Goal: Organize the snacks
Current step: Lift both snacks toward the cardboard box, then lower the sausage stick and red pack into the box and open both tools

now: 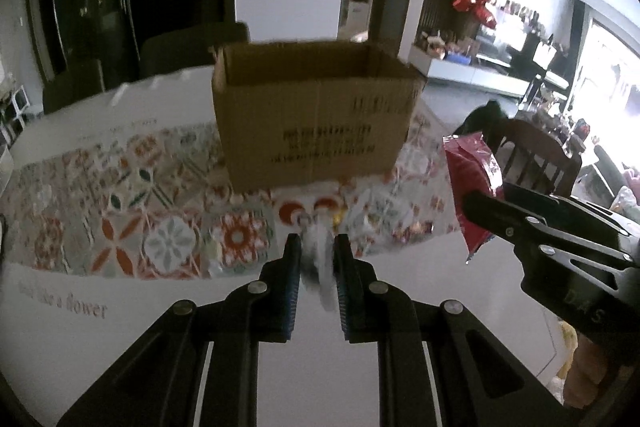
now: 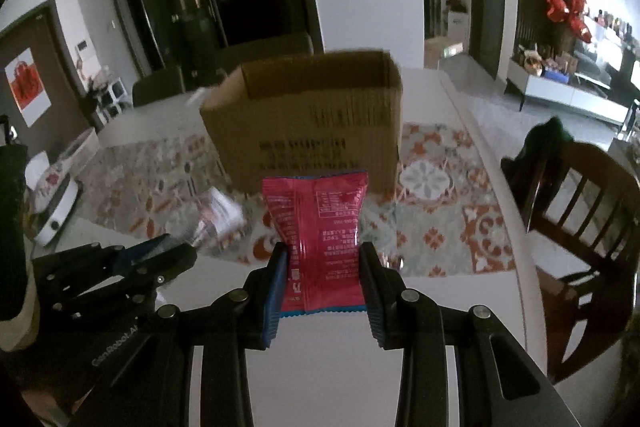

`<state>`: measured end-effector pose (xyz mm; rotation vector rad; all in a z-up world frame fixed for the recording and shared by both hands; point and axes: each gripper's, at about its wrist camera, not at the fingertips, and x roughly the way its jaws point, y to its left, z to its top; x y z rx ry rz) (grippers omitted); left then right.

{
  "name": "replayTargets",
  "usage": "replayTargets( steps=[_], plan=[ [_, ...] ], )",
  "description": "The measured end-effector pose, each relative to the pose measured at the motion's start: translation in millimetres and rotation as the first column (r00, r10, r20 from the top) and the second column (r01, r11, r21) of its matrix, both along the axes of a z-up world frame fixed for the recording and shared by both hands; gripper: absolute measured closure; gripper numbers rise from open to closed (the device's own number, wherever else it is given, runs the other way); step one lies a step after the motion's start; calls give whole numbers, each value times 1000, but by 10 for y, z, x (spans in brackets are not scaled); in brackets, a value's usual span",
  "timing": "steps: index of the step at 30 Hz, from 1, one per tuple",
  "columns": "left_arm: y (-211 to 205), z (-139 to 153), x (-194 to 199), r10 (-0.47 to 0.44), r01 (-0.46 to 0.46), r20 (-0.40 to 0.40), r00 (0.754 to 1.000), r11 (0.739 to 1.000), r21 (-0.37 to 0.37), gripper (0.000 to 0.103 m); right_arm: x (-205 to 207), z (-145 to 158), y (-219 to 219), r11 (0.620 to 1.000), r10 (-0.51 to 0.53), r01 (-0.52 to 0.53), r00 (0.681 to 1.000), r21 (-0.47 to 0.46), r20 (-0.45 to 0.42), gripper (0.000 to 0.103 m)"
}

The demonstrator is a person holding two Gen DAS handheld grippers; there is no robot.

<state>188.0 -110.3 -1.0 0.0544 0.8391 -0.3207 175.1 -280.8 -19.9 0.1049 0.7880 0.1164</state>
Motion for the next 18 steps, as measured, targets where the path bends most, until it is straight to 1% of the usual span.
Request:
replayTargets(
  steps=[2, 7, 12, 18],
  plan=[
    [8, 57, 38, -8, 8, 12, 1000, 1000, -10, 86, 28, 137, 13, 1000, -3, 2, 999, 12, 39, 67],
    [43, 163, 124, -19, 20, 50, 999, 1000, -22, 86, 118, 246, 26, 1000, -8, 6, 998, 30, 62, 67],
    [92, 269, 242, -28, 30, 61, 998, 998, -48, 86, 219, 339, 51, 1000, -8, 5, 996, 31, 84, 67],
    [101, 408, 408, -37, 41, 87, 995, 998, -45, 86, 369, 424, 75, 1000, -4, 1, 995, 31, 97, 67]
  ],
)
